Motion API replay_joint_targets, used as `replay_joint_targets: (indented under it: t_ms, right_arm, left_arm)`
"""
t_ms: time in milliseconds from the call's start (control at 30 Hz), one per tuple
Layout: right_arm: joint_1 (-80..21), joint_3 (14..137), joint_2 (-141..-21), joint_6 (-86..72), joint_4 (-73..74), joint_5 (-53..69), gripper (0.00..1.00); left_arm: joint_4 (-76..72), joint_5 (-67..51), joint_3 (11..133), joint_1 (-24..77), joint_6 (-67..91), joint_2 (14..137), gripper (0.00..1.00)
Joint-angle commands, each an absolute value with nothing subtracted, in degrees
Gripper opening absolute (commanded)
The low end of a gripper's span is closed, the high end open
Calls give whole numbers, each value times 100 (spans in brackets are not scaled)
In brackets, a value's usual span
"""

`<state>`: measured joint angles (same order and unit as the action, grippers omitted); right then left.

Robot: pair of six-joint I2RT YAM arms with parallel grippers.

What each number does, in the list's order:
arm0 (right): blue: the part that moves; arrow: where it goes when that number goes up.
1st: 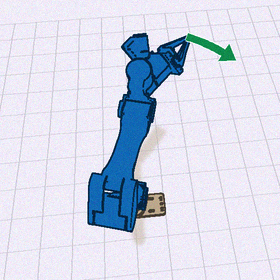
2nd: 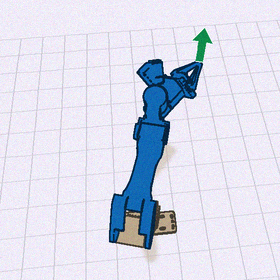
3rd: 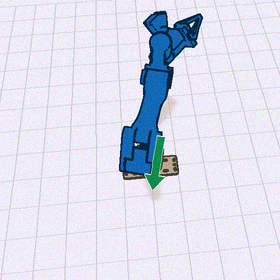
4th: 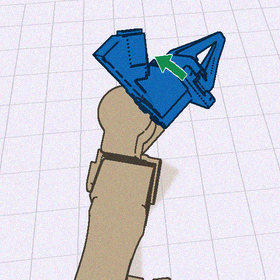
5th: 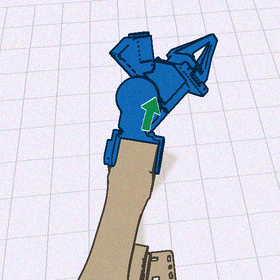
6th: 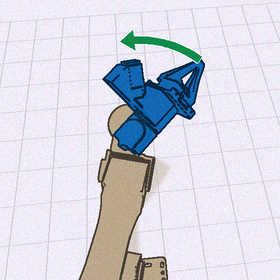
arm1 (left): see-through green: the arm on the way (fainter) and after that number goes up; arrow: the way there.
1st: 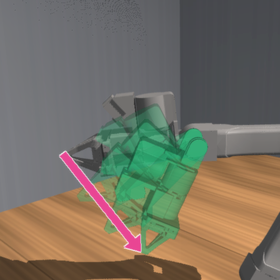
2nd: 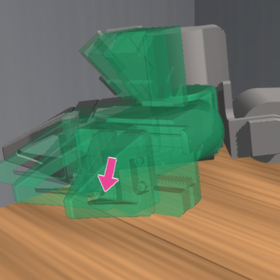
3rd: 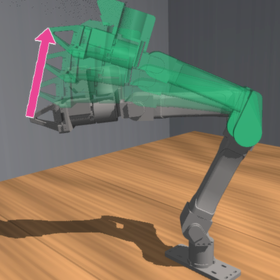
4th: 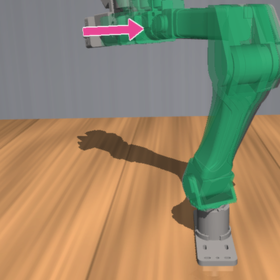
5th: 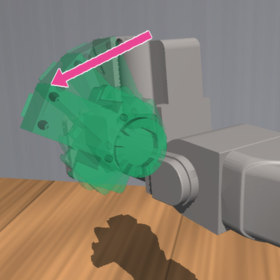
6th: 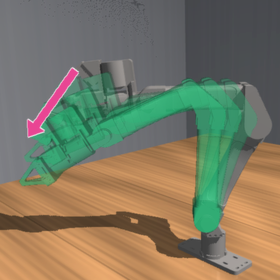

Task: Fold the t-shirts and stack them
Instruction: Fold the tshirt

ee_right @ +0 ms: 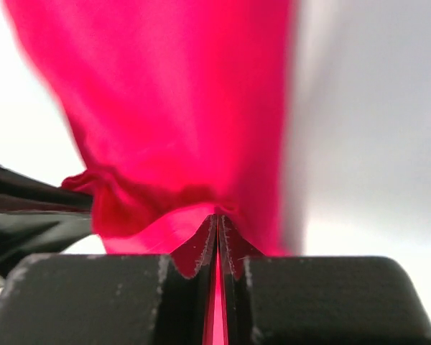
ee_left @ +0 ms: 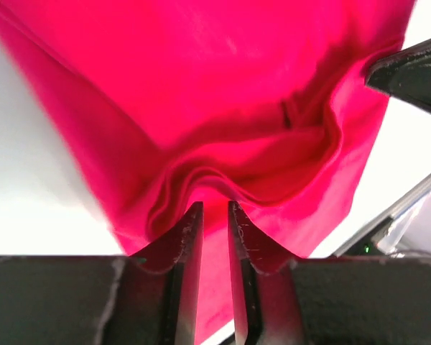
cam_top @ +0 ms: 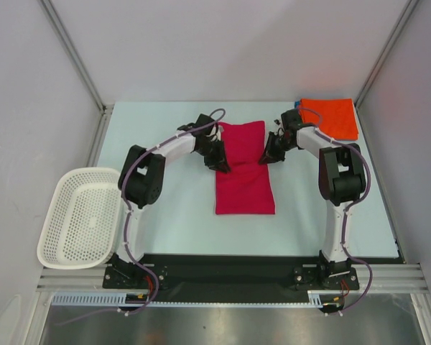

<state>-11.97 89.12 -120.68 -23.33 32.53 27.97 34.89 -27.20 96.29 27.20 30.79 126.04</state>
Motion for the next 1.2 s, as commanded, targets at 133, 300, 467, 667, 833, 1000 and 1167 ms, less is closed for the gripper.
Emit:
replay_joint_targets:
  t_ms: [133, 300, 467, 667, 833, 1000, 1167]
  right_arm:
    - [-879, 9650, -12709, -2136, 3225, 2558, 7]
    - [-800, 9984, -12517, -1917, 3716, 2022, 8]
    - [-861, 9810, -11823, -1793, 4131, 1819, 14]
    - [-1169, 8466, -10777, -1836, 3912, 2556, 19]
    - [-1239, 7008, -10319, -2460, 2963, 3488, 16]
    - [-1231, 6031, -10134, -2496, 2453, 3946, 0]
    - [-880, 5248, -10002, -2443, 2268, 3587, 0]
  left_arm:
    - [3577, -2435, 10678, 2303, 2549, 13332, 27]
    - [3805, -2373, 11599, 2215, 2294, 13667, 35]
    - [3754, -2048, 10701, 2224, 2303, 12685, 48]
    - [2825, -2731, 8531, 2460, 2785, 10865, 49]
    - [1435, -3506, 6893, 2803, 3839, 10389, 30]
    - [547, -3567, 6013, 2953, 4200, 10467, 28]
    - [255, -3402, 5205, 2918, 4395, 10766, 24]
